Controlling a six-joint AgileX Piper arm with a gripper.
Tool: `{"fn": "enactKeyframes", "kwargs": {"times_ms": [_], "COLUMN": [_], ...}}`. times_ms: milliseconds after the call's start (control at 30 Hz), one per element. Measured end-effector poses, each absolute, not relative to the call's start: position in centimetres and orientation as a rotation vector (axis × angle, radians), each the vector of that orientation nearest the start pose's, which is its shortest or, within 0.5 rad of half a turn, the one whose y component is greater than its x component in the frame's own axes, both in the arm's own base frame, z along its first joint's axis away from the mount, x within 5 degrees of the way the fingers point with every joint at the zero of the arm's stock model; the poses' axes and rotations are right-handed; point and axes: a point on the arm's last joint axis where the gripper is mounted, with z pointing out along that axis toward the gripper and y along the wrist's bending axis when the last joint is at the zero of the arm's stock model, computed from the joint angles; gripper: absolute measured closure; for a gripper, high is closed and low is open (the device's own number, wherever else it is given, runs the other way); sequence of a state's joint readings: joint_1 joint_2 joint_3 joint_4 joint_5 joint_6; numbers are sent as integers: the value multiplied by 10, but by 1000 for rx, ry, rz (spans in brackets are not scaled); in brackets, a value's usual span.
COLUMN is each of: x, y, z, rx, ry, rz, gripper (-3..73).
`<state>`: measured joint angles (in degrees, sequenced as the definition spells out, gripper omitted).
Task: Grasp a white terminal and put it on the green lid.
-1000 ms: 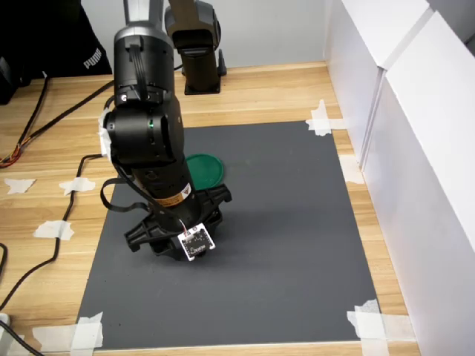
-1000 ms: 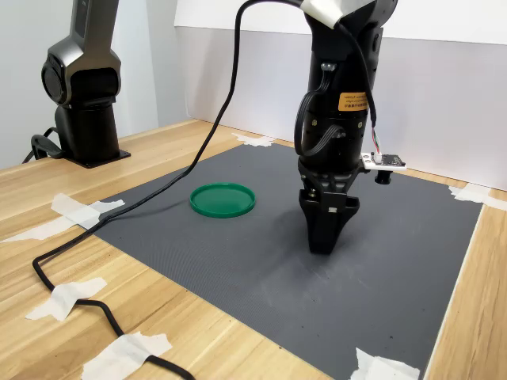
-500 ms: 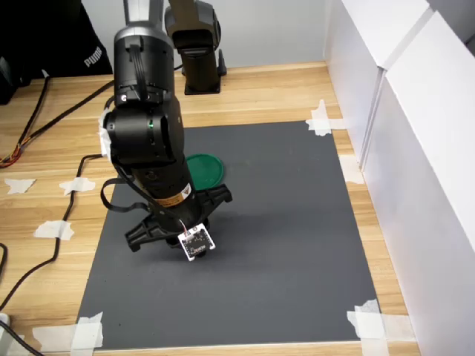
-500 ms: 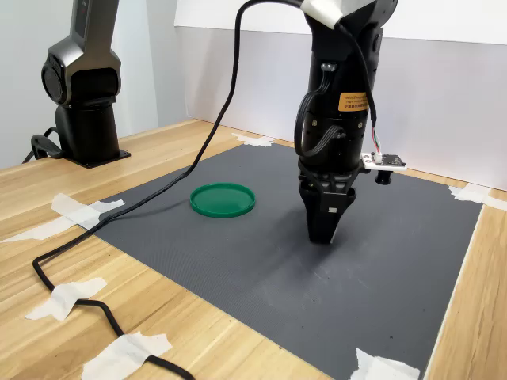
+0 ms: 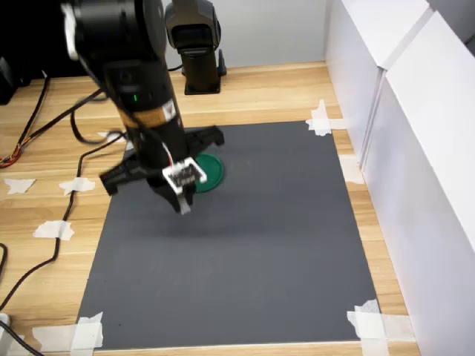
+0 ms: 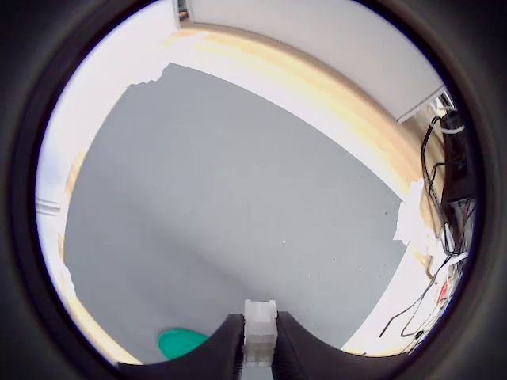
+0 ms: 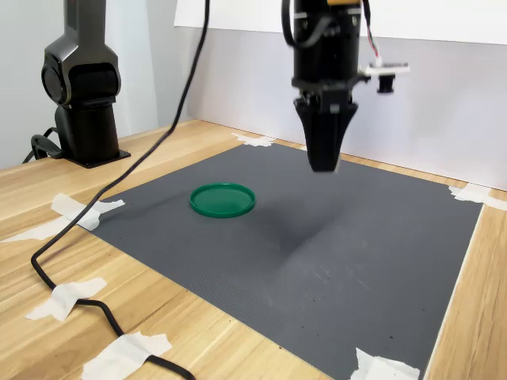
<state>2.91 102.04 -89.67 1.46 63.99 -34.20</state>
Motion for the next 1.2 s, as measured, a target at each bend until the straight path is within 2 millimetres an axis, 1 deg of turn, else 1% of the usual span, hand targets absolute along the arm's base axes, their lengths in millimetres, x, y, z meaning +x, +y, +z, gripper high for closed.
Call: {"fn": "enactKeyframes", "kwargs": {"times_ms": [100, 167, 333, 500, 633, 867, 1033, 1200], "x": [356, 341, 310, 289, 278, 267, 266, 271], "y": [22, 21, 20, 18, 16, 12, 12, 12], "z": [311, 311, 294, 271, 253, 224, 214, 202], "rx": [-924, -949, -1009, -1026, -1040, -1075, -1065, -1032], "ry": [2643, 2646, 2694, 2719, 2739, 2738, 2733, 2768], "rz": [-77, -73, -54, -52, -64, -126, -126, -112], "gripper": [604, 604, 604, 604, 604, 604, 604, 604]}}
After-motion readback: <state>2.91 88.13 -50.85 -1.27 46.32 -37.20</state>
